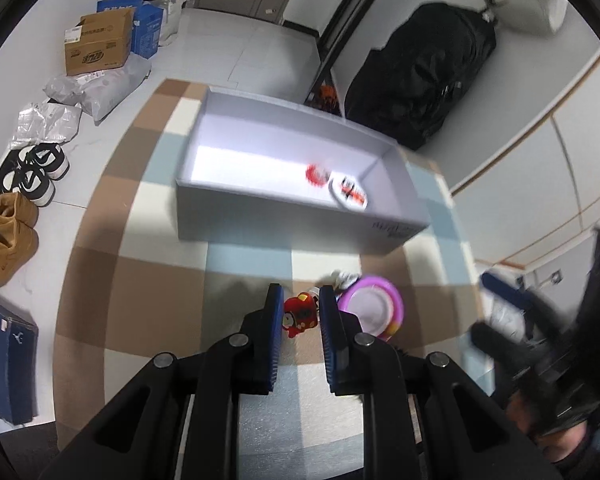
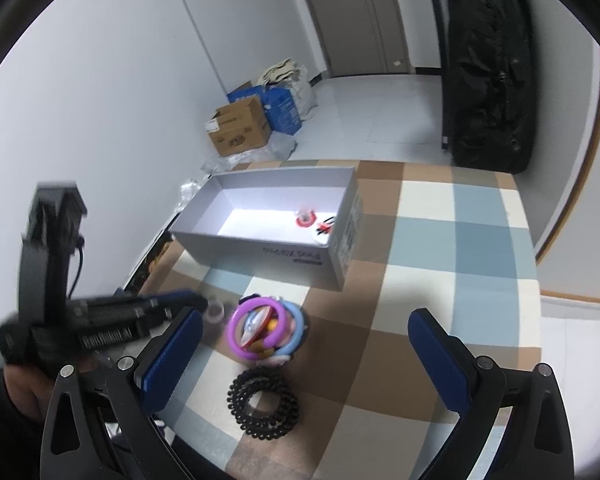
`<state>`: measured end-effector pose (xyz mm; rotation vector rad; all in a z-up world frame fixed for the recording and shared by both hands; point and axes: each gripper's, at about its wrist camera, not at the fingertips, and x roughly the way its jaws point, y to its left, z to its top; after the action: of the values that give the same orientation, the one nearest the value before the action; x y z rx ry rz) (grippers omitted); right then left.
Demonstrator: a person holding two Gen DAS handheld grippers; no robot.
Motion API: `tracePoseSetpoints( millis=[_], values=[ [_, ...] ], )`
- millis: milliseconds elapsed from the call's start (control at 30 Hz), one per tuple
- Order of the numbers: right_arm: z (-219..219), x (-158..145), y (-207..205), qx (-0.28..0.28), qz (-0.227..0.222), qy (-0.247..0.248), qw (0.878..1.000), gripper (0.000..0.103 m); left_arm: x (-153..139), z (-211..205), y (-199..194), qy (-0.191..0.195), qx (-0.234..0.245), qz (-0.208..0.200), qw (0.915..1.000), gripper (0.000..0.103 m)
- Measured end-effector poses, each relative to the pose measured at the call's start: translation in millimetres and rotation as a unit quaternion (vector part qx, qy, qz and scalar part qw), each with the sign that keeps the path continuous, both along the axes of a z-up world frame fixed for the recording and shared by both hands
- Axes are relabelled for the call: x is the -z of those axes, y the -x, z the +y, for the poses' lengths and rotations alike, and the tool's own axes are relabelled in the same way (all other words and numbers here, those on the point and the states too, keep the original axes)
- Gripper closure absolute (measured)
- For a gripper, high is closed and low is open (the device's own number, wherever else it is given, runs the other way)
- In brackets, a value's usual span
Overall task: Organize jewelry
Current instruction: 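Grasp the small red figure charm with the left gripper, then grasp and lift the purple ring holder with the right gripper while the left holds the red charm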
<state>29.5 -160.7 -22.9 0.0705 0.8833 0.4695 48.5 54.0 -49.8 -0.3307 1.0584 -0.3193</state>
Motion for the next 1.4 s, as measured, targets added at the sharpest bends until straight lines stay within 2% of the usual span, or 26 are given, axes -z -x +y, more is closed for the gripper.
tracePoseSetpoints(
  millis=[100,233,367,533,633,733,833,1400],
  values=[
    [11.4,6.1,2.0,-0.021,0.001,0.017,1.000,0.004,-10.3,5.9,-1.2,0.019,-0.010,-0.014,0.9997,0.090],
    [30.7,16.4,4.2,-0.054,0.004,0.049,0.997,0.016,-15.7,9.2,-2.9,0.030,-0.019,-0.022,0.9991,0.090],
    [49.9,23.8,5.5,-0.078,-0.009,0.078,0.994,0.024,-12.2,16.7,-6.6,0.038,-0.030,-0.007,0.9988,0.090],
    [72.8,32.9,5.5,-0.100,-0.028,0.123,0.987,0.025,-10.2,26.4,-11.5,0.047,-0.039,0.005,0.9981,0.090],
    [84.8,42.6,3.6,-0.108,-0.032,0.158,0.981,0.030,-8.6,29.9,-13.7,0.052,-0.042,0.013,0.9977,0.090],
    [93.3,50.0,2.2,-0.111,-0.038,0.193,0.974,0.042,-7.6,31.9,-15.3,0.052,-0.043,0.017,0.9976,0.090],
    [97.0,52.3,2.7,-0.114,-0.050,0.216,0.968,0.048,-7.0,33.0,-17.1,0.056,-0.042,0.021,0.9973,0.090],
    [63.2,21.0,-12.9,-0.085,-0.024,0.087,0.992,0.049,-4.1,29.7,-20.7,0.058,-0.044,0.030,0.9968,0.090]
  ],
)
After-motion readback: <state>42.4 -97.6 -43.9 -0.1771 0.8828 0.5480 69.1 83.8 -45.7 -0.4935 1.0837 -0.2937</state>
